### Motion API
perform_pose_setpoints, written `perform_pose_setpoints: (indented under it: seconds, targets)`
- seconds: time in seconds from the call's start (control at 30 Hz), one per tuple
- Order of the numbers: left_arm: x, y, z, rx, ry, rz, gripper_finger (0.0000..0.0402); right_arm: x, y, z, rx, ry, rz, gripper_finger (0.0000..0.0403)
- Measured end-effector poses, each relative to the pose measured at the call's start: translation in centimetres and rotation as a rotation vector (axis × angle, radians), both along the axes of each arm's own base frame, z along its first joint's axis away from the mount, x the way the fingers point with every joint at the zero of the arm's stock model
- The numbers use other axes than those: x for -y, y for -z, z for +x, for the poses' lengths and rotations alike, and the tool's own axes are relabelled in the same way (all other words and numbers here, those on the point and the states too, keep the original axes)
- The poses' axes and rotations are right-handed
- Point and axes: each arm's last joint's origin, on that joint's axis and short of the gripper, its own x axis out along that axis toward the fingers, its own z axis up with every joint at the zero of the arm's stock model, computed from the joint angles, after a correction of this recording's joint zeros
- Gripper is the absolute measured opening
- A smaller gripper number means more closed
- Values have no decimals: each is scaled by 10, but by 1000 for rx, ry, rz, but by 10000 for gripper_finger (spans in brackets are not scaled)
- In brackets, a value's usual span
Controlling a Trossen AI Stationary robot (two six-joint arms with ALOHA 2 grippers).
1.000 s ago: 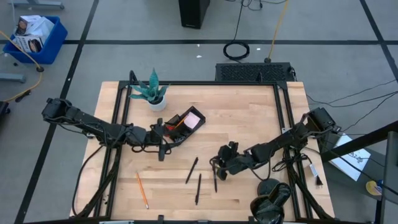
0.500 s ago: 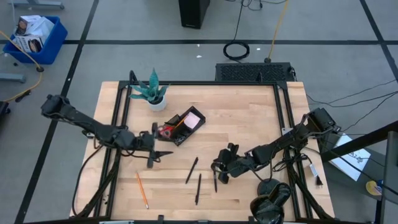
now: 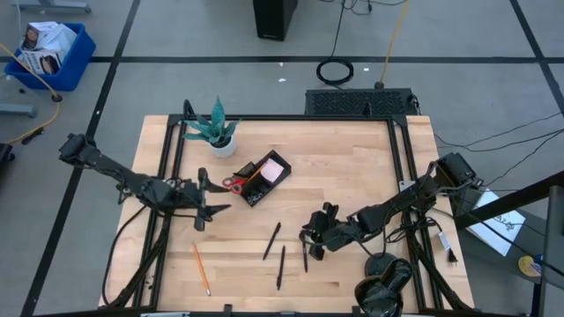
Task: Pick and place office supplies into organizer
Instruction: Put the green eraser into the black desk organizer
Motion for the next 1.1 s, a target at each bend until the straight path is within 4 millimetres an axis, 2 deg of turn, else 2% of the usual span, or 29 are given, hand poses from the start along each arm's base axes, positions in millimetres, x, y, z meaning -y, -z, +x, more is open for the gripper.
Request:
perform_pose_setpoints:
  seconds: [0.17, 0.27, 0.57, 0.93, 1.1]
  targets:
    - [-8, 4, -15, 61, -43, 30, 223, 2, 0, 0, 18, 63, 5, 59]
    - [-13, 8, -19, 67, -111, 122, 223, 2, 0, 1, 23, 75, 26, 59]
    - [-14, 14, -20, 58, -109, 34, 223, 1, -3, 3, 46, 55, 39, 59]
    - [-14, 14, -20, 61, -108, 31, 223, 12, 7, -5, -37, 274, 132, 59]
    - [-14, 14, -20, 60, -107, 30, 223, 14, 18, -13, -82, 364, 173, 57]
